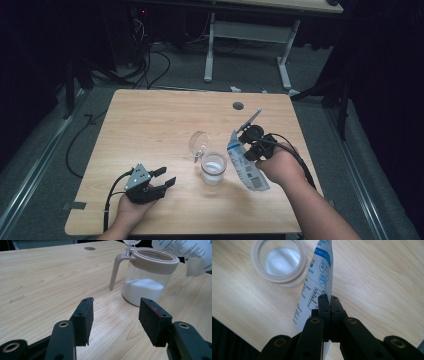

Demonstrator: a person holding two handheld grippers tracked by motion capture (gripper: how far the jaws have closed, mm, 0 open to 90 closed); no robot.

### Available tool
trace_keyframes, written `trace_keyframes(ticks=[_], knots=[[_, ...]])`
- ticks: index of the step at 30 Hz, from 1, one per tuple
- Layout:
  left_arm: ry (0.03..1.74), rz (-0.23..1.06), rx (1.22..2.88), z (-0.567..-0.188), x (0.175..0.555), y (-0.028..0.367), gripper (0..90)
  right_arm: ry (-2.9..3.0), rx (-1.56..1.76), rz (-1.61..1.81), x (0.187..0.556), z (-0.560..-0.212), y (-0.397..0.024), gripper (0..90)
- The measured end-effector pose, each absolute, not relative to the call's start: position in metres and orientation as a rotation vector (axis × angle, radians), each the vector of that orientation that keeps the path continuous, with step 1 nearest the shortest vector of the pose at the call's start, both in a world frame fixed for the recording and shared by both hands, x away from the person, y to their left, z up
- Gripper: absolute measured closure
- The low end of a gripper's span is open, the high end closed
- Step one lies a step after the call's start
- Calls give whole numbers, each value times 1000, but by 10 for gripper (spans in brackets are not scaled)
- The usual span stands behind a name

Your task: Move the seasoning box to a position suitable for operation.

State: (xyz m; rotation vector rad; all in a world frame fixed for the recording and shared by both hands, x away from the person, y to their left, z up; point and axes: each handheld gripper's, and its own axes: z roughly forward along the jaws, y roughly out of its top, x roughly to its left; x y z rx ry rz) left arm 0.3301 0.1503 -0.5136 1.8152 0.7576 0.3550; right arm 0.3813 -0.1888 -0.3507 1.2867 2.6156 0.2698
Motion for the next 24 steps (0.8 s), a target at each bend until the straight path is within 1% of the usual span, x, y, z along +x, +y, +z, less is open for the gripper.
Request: trace_keyframes(ticks=[7,16,24], knots=[[758,356,1812,-514,329,152,457,2585,1321,244,392,-363,-198,900],[772,365,1808,-515,330,155,457,2544,1351,217,409,-367,-210,900],[796,368,1805,-517,332,160,457,2543,1386,175,427,-377,-223,900]])
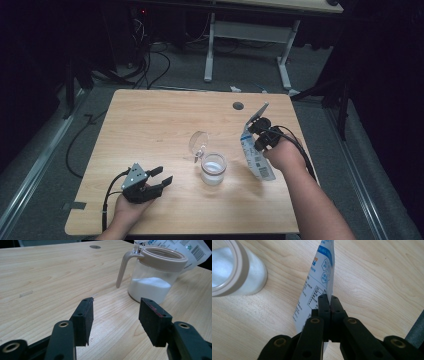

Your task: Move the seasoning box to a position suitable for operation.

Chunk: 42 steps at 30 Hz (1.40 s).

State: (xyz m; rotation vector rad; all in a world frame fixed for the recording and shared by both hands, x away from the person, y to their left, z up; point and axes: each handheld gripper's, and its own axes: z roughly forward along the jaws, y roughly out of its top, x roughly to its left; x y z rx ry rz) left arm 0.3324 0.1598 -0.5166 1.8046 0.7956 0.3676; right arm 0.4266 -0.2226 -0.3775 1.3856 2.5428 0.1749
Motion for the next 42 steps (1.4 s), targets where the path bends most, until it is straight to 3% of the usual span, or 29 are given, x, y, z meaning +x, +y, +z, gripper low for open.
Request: trace_keyframes(ticks=[11,42], knots=[[806,369,1796,-517,333,163,457,2543,1398,118,432,-388,-227,900],[880,415,1753,-514,349,195,449,2196,1335,739,369,-405,-259,900]])
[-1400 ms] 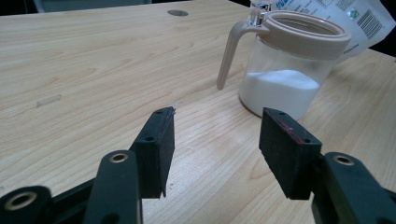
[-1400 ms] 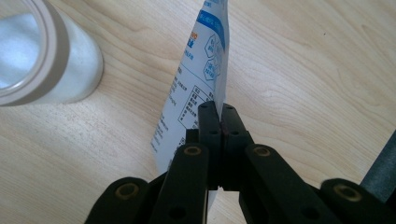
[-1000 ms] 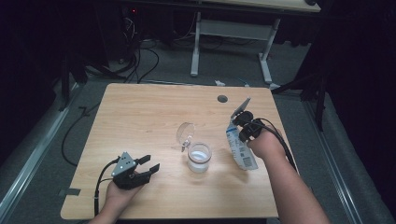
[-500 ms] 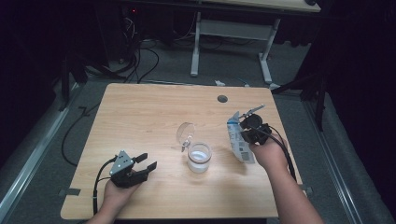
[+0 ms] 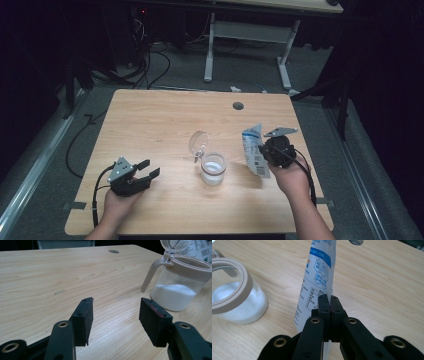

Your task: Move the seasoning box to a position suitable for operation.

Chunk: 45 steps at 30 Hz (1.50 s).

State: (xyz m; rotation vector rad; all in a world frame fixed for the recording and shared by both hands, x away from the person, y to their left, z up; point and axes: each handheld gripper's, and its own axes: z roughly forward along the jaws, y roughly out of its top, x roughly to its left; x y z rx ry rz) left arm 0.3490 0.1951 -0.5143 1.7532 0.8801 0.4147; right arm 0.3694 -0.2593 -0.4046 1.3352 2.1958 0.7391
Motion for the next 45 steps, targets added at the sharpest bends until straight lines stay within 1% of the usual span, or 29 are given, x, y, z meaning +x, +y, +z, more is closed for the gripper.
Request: trace_keyframes(ticks=[6,14,18,22,29,36,45], knots=[[862,419,1732,-513,349,206,439,2114,1311,844,352,-412,-265,900],[900,441,1739,-517,347,221,434,2020,1271,958,336,-426,-270,900],[893,480,1748,-518,346,223,434,1930,1275,1082,328,-432,-275,900],[897,490,1772,-521,342,223,431,1855,1255,1145,322,-439,-279,900],[939,527,1773,-523,335,229,428,1825,1234,1147,323,-449,-285,900],[960,558,1766,-522,328,231,431,1761,1269,1201,323,-452,-304,900],[966,558,1764,-524,324,232,434,1710,1302,1213,328,-460,-318,900]])
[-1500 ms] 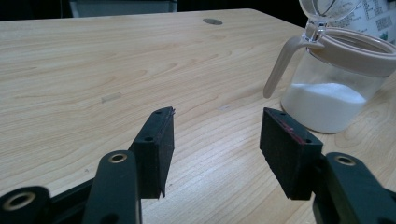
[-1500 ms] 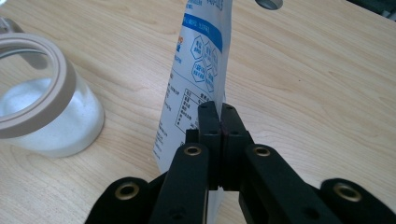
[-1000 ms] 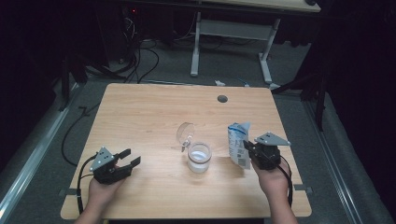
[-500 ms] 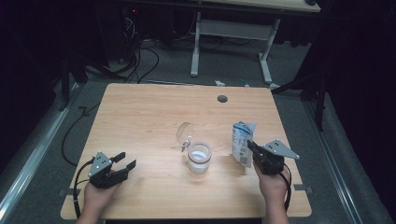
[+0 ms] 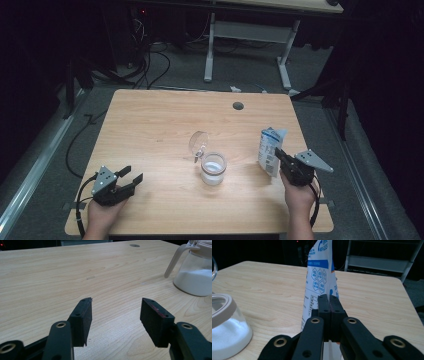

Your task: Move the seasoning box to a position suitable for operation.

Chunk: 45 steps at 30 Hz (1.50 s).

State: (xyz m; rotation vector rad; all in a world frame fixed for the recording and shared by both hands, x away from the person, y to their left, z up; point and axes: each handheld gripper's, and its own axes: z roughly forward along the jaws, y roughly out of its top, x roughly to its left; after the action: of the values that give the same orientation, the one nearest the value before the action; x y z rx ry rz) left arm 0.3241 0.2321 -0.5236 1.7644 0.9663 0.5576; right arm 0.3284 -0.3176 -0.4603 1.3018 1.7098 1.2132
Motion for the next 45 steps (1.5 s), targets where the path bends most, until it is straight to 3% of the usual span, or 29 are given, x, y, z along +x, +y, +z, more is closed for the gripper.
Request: trace_keyframes(ticks=[19,34,45], knots=[[933,540,1787,-523,326,223,433,1718,1346,1178,321,-476,-322,844],[952,510,1845,-525,329,219,428,1716,1348,1144,322,-477,-317,563],[943,531,1878,-525,328,215,418,1702,1370,1114,322,-477,-318,446]])
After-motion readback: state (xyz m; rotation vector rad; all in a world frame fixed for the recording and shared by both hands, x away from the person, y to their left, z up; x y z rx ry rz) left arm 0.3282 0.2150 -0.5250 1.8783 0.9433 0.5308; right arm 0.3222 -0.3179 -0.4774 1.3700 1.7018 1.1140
